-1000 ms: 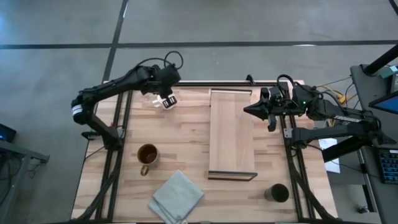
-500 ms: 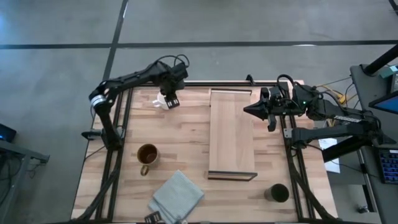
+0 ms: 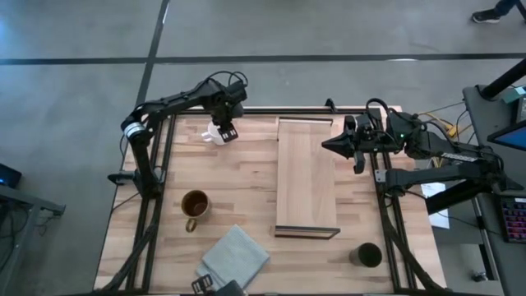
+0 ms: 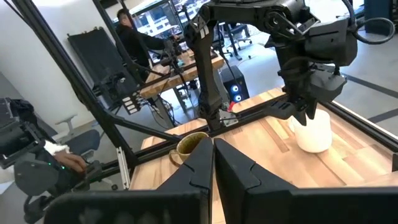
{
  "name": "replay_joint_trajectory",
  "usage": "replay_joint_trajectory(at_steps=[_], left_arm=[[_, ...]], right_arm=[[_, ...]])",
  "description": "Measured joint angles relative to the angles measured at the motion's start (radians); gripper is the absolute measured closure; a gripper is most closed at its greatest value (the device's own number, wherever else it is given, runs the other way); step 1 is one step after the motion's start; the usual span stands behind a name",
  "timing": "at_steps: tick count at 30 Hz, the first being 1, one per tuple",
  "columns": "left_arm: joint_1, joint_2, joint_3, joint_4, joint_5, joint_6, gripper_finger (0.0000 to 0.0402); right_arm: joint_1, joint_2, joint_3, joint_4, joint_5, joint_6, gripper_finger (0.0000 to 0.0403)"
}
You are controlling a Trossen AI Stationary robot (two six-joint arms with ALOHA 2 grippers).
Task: Stack small to large cups/mugs on shelf
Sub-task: Put the white mug on the shelf
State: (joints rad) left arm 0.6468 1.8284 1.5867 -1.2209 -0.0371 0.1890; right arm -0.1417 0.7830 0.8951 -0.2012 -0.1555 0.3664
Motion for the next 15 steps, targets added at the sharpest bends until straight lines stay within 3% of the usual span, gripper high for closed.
replay_joint_trajectory(at_steps=[15], left_arm=[[0.000,0.002,-0.095,0.074,0.001,0.000,0.0294]], right_arm=[[0.000,0.006,0.000,-0.001,0.000,0.031,0.0394]])
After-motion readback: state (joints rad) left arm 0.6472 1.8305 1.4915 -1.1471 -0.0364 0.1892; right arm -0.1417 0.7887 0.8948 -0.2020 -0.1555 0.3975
